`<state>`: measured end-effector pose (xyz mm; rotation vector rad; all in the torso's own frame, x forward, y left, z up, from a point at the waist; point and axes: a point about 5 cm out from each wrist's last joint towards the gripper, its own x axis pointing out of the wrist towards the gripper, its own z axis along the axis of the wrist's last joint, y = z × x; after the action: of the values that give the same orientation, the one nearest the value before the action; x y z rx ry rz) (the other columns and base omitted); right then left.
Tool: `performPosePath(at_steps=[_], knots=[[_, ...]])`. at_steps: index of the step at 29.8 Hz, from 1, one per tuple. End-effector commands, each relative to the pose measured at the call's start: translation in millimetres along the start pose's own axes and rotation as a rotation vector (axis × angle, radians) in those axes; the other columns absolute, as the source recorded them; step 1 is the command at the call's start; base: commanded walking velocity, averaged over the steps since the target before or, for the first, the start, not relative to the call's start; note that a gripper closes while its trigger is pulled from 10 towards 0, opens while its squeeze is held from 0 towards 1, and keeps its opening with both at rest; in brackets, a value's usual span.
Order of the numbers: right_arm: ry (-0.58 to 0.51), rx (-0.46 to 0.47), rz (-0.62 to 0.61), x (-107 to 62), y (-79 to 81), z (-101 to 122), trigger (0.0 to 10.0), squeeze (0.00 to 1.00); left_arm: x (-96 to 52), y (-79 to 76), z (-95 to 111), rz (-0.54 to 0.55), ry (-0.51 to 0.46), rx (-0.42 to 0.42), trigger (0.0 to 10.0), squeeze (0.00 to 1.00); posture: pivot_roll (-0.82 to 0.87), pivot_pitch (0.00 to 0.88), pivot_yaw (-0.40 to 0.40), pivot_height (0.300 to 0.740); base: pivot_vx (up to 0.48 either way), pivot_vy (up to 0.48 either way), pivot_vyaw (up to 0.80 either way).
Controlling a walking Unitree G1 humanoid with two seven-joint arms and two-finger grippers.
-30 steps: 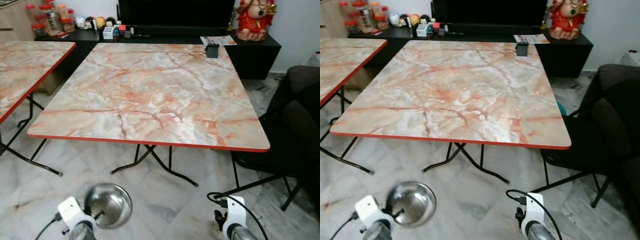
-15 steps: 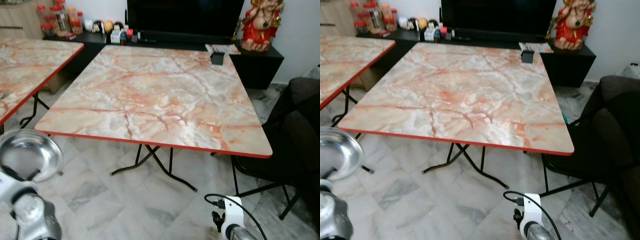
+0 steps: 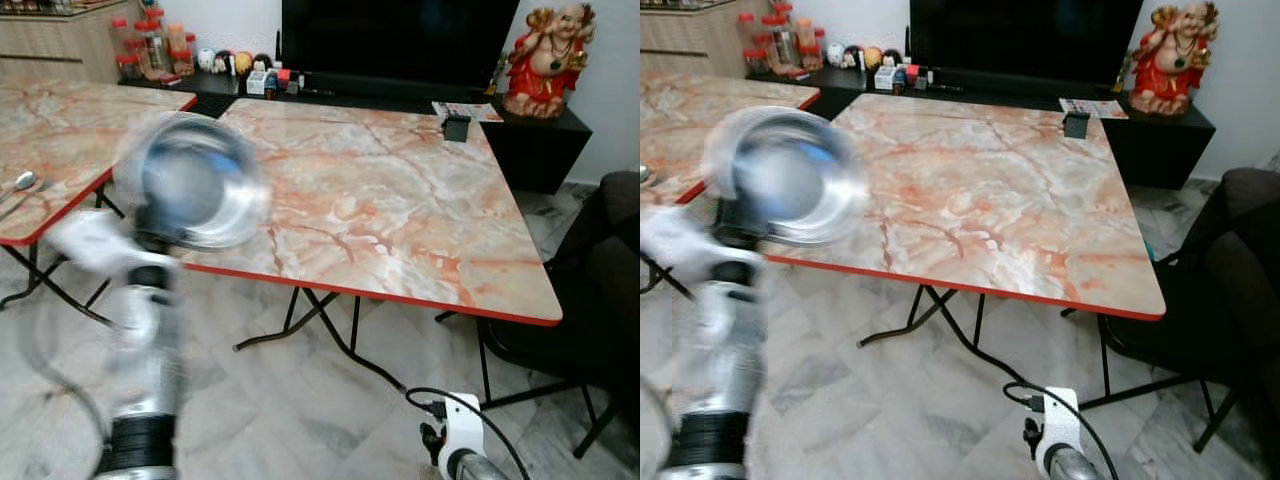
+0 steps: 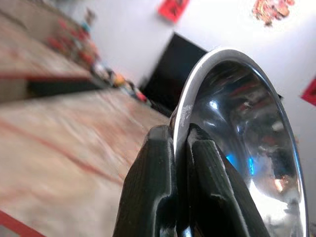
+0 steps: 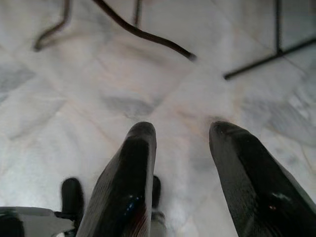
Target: Setting the table
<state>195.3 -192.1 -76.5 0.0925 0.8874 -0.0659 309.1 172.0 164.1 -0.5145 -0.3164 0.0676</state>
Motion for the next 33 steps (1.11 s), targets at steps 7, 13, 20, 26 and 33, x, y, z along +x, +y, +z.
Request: performPosePath(at_steps=[7,13,20,26,33], knots=[[0.002,-0.017,-0.009,-0.3,-1.8,0,10.0,0.00,-13.9,-22.9,-49,0.018,0.216,-0.050,10.0,0.00,0.03,0.000,-0.047,0.732,0.000,0.000,0.00],[-0.010,-0.009,-0.016,-0.1,-2.9,2,10.0,0.00,-13.2,-39.1,-59,-0.036,0.272,-0.085,10.0,0.00,0.02,0.000,-0.040,0.732,0.180,0.000,0.00],[-0.007,-0.007,-0.023,-0.1,-3.4,2,10.0,0.00,-8.4,-42.5,-59,-0.063,0.283,-0.072,10.0,0.00,0.01,0.000,-0.027,0.732,0.396,0.000,0.00],[-0.009,-0.003,-0.019,0.0,-2.2,2,10.0,0.00,-6.8,-42.3,-59,-0.070,0.280,-0.076,10.0,0.00,0.01,0.000,-0.025,0.732,0.414,0.000,-0.22],[-0.007,0.001,-0.017,0.0,-1.2,1,10.0,0.00,-5.9,-44.4,-58,-0.085,0.282,-0.067,10.0,0.00,0.01,0.000,-0.021,0.732,0.415,0.000,0.00]])
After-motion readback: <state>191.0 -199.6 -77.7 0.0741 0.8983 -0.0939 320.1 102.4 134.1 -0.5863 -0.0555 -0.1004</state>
